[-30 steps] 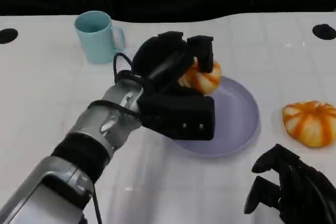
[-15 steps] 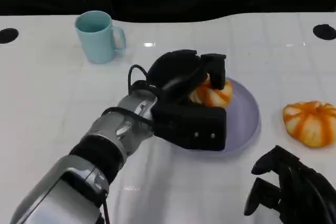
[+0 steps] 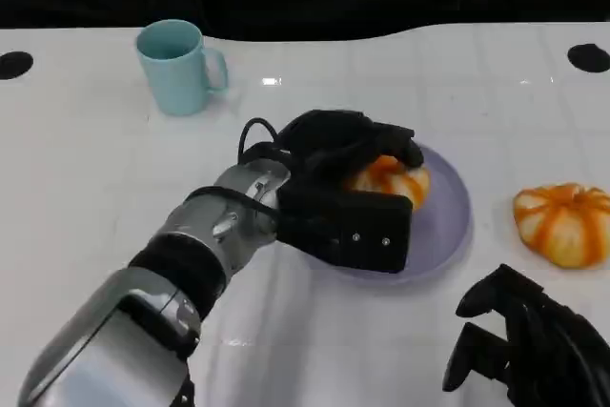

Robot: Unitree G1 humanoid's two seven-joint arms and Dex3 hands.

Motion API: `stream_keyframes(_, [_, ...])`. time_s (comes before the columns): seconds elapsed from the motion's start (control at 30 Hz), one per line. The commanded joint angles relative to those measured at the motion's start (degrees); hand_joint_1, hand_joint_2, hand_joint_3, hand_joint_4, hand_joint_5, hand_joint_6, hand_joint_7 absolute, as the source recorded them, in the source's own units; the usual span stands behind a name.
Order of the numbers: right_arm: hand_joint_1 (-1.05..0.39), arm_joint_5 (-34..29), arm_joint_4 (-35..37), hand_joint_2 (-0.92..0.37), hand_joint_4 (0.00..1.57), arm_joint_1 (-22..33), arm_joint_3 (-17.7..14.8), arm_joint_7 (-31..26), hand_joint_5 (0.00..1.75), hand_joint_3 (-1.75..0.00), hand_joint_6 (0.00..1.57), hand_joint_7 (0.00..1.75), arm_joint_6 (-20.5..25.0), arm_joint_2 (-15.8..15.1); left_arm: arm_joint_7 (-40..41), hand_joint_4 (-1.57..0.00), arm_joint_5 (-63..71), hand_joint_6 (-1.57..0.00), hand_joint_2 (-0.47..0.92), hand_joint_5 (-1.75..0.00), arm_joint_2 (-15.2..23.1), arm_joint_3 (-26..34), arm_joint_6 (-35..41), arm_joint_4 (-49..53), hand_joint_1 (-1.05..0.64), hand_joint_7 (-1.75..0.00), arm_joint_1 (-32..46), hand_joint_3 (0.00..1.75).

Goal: Grasp the bread from the table and place it into the plate.

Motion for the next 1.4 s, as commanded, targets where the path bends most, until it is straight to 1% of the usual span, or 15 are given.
stream_keyframes(0.03, [-0.51,0.59,-0.45,-0.92,0.62,0.23,-0.41,0.13,1.75,-0.49,0.37,1.73,-0.57,-0.24,-1.54,-0.08,0.72,-0.28,0.92,-0.34,1.06,-0.76,1.62,-0.72,-0.81,0.0,-1.07,0.52])
stream_keyframes(0.1, [-0.51,0.73,-0.36,-0.92,0.62,0.17,-0.5,0.23,1.75,-0.49,0.37,1.73,-0.5,-0.27,-2.9,-0.07,0.65,-0.26,0.92,-0.33,1.34,-1.03,2.37,-1.29,-0.82,0.0,-1.11,0.53])
stream_keyframes(0.13, [-0.51,0.77,-0.32,-0.92,0.62,0.15,-0.54,0.22,1.75,-0.49,0.37,1.72,-0.45,-0.27,-4.11,-0.03,0.51,-0.21,0.92,-0.29,1.57,-1.11,2.69,-1.72,-0.88,0.0,-1.16,0.55])
stream_keyframes(0.23, [-0.51,0.76,-0.46,-0.92,0.62,0.13,-0.55,0.17,1.75,-0.48,0.37,1.72,-0.34,-0.33,-7.01,0.0,0.32,-0.14,0.92,-0.19,2.44,-1.34,2.98,-2.92,-0.99,0.0,-1.26,0.57])
stream_keyframes(0.33, [-0.51,0.49,-0.43,-0.92,0.61,0.04,-0.5,0.01,1.75,-0.48,0.37,1.72,-0.3,-0.41,-7.73,0.0,0.06,-0.13,0.92,-0.16,3.23,-1.07,2.82,-4.39,-1.03,-0.01,-0.65,0.58])
stream_keyframes(0.57, [-0.52,0.77,-0.25,-0.92,0.61,0.08,-0.59,0.35,1.75,-0.48,0.36,1.72,-0.45,-0.37,-10.32,0.0,-1.9,-0.11,0.92,-0.13,5.0,0.01,2.77,-8.11,-1.04,0.0,1.16,0.58])
stream_keyframes(0.67, [-0.51,1.08,-0.39,-0.92,0.61,0.06,-0.69,0.21,1.75,-0.48,0.36,1.72,-0.07,-0.25,-10.94,0.0,-2.63,-0.11,0.92,-0.13,6.14,0.69,2.52,-10.36,-1.04,0.0,2.34,0.58])
stream_keyframes(0.9, [-0.51,0.45,-0.54,-0.92,0.62,0.12,-0.43,0.04,1.75,-0.48,0.37,1.72,-0.42,-0.38,-15.25,0.0,-5.43,-0.08,0.92,-0.12,9.43,3.06,2.56,-17.6,-1.02,0.0,5.78,0.57])
stream_keyframes(1.0, [-0.51,0.37,-0.83,-0.92,0.62,0.15,-0.31,-0.29,1.75,-0.48,0.37,1.72,-0.13,-0.24,-17.66,0.0,-7.78,-0.08,0.92,-0.12,10.74,4.86,3.18,-21.71,-1.0,0.0,8.1,0.55])
stream_keyframes(1.03, [-0.51,0.29,-0.83,-0.92,0.62,0.13,-0.25,-0.33,1.75,-0.48,0.38,1.72,-0.18,-0.2,-18.53,-0.01,-9.87,-0.08,0.92,-0.13,11.42,6.21,2.32,-23.43,-1.0,0.0,9.57,0.54])
stream_keyframes(1.2, [-0.52,0.39,-0.91,-0.92,0.62,-0.04,-0.12,-0.47,1.75,-0.48,0.38,1.72,0.16,-0.17,-21.64,-0.09,-17.81,-0.12,0.92,-0.18,13.94,10.94,-2.12,-28.37,-0.94,-0.02,15.05,0.52])
stream_keyframes(1.4, [-0.52,-0.43,-0.93,-0.92,0.63,0.07,0.31,-0.76,1.75,-0.49,0.39,1.72,-0.42,-0.22,-24.54,-0.24,-28.87,-0.25,0.92,-0.28,13.52,16.81,-6.38,-31.85,-0.83,-0.08,22.25,0.43])
